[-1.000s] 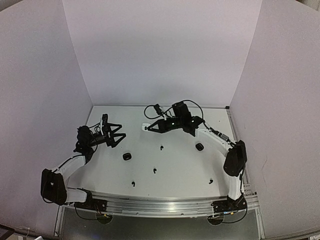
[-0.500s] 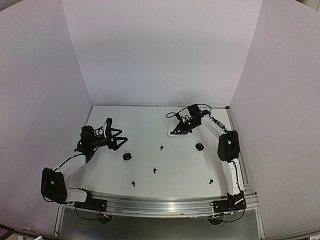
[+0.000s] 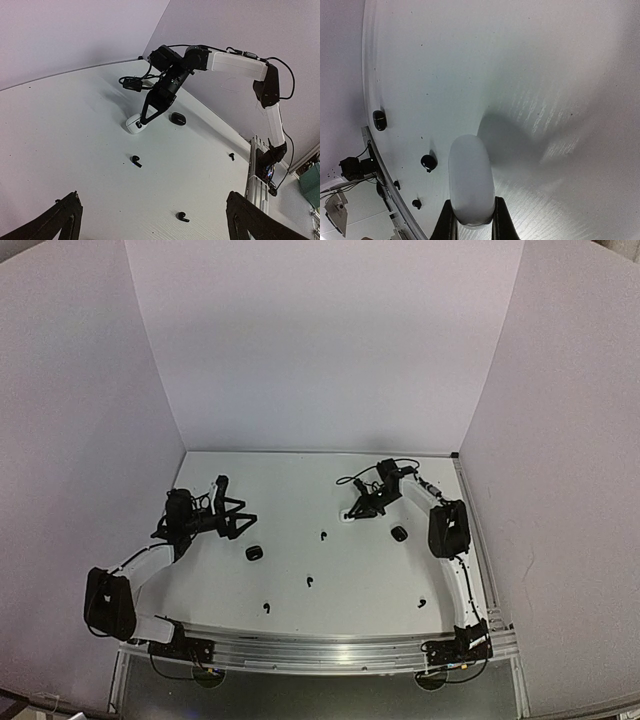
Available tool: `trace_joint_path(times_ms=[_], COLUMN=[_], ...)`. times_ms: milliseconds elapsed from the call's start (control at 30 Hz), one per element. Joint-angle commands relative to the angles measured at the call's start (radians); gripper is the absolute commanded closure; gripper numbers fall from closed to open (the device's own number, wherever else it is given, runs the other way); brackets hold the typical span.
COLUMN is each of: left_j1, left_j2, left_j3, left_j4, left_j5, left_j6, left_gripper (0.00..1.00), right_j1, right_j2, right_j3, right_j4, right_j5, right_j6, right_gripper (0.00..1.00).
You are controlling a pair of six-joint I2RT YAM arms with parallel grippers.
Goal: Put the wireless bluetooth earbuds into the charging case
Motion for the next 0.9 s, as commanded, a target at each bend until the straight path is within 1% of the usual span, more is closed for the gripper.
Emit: trace_joint_path(times_ms=[0,33,100,300,467,667,867], left_j1=[0.002,0.002,0.002,0.002,0.002,0.002,0.002], left_j2=[0.008,0.008,0.008,0.006,0.004,0.004,0.000], left_j3=[0.041,0.041,0.043,0.043,0.041,0.041,0.043], left_j4=[0.010,0.010,0.009,0.007,0.006,0.006,-0.003], left_j5=[-0.015,-0.017,-0.019,-0.016,-0.016,-0.010,-0.008], left_j6=[0.020,0.020,0.022,0.029,0.032,0.035,0.040], left_gripper=[0.01,0.01,0.00,0.01,0.01,0.01,0.00], right_j1=[-0.007,-0.008,-0.010,-0.018,-0.019,-0.018,-0.017], right_j2=[0.043,0.045,0.049,0.046,0.035,0.014,-0.030], right_j3=[0.041,0.043,0.045,0.052,0.049,0.058,0.036], right_j4=[-0.016,-0.016,-0.016,-0.016,-0.014,-0.015,-0.014], right_j5=[-0.028,-0.023,-0.007,0.046,0.066,0.148,0.167], right_j6=[0.009,0.010,0.011,0.020,0.029,0.018,0.019], right_gripper=[1.00,0.98,0.88,0.68,0.56,0.46,0.42])
